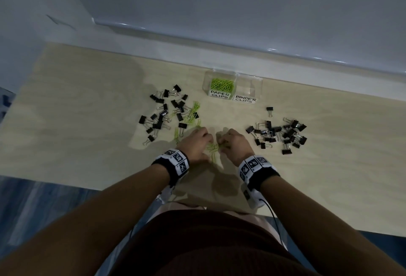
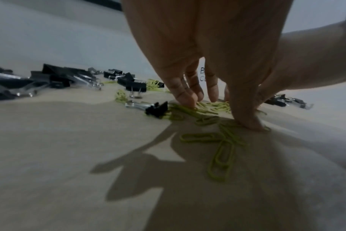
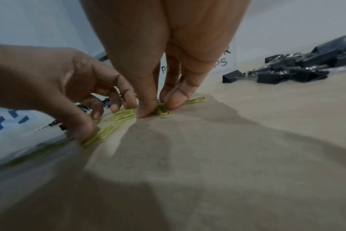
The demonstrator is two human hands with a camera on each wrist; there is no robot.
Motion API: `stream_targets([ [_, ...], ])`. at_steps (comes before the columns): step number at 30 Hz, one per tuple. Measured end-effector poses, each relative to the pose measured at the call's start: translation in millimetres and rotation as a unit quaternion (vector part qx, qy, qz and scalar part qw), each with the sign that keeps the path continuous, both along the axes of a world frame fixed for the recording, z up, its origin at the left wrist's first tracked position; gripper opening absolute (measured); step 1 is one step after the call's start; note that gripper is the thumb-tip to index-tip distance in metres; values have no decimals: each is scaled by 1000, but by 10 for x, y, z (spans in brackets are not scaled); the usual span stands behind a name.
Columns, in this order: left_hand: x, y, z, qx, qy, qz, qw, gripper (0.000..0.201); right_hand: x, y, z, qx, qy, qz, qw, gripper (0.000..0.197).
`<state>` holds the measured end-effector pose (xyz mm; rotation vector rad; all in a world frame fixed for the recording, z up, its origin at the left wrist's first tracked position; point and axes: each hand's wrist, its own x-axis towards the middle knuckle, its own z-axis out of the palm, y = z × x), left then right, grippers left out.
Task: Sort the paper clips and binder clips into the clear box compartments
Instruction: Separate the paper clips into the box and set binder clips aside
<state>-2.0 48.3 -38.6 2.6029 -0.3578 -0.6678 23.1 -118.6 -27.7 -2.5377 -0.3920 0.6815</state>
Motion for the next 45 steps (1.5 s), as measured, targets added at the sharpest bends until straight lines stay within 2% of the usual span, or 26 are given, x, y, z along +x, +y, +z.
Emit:
stream_targets([
  [3,70,-23,19,-22,-2,25,999,33,1,23,51,-3,-20,34,999,20],
  [7,181,-74,62,-4,3,17,1000,20,10,36,110,-17,-36,74,996,30],
  [13,293,-88,87,41,-23,-54,997,20,99,38,113,-73,2,96,993,26],
  [17,295,-104,76,54,-47,-88,994,18,114,34,117,-76,-20,115,990,26],
  [19,299,-107,89,31,-37,-78,996,14,102,36,127,-76,-35,126,988,25],
  [22,316,-83,83,2,-2,-55,998,12,118,10,137,-31,-20,85,996,18],
  [26,457,-27,126,-66,9,22,998,7,307,-71,113,9,34,-41,999,16],
  [29,744,2,261,-121,-13,107,987,6,574,-84,175,13,7,-119,993,6],
  [33,1278,-7,494,-161,-70,199,964,8,1059,51,354,73,-42,-189,978,7],
  [36,1605,-20,583,-146,-90,219,960,5,1382,218,490,68,-96,-201,972,8],
  [39,1735,-37,584,-133,-88,221,962,14,1555,317,569,55,-99,-213,971,12],
  [42,1617,12,556,-165,-77,242,953,29,1517,271,535,62,-94,-221,969,17],
  [45,1256,152,531,-145,-73,188,969,30,1238,138,449,60,-80,-170,980,16],
])
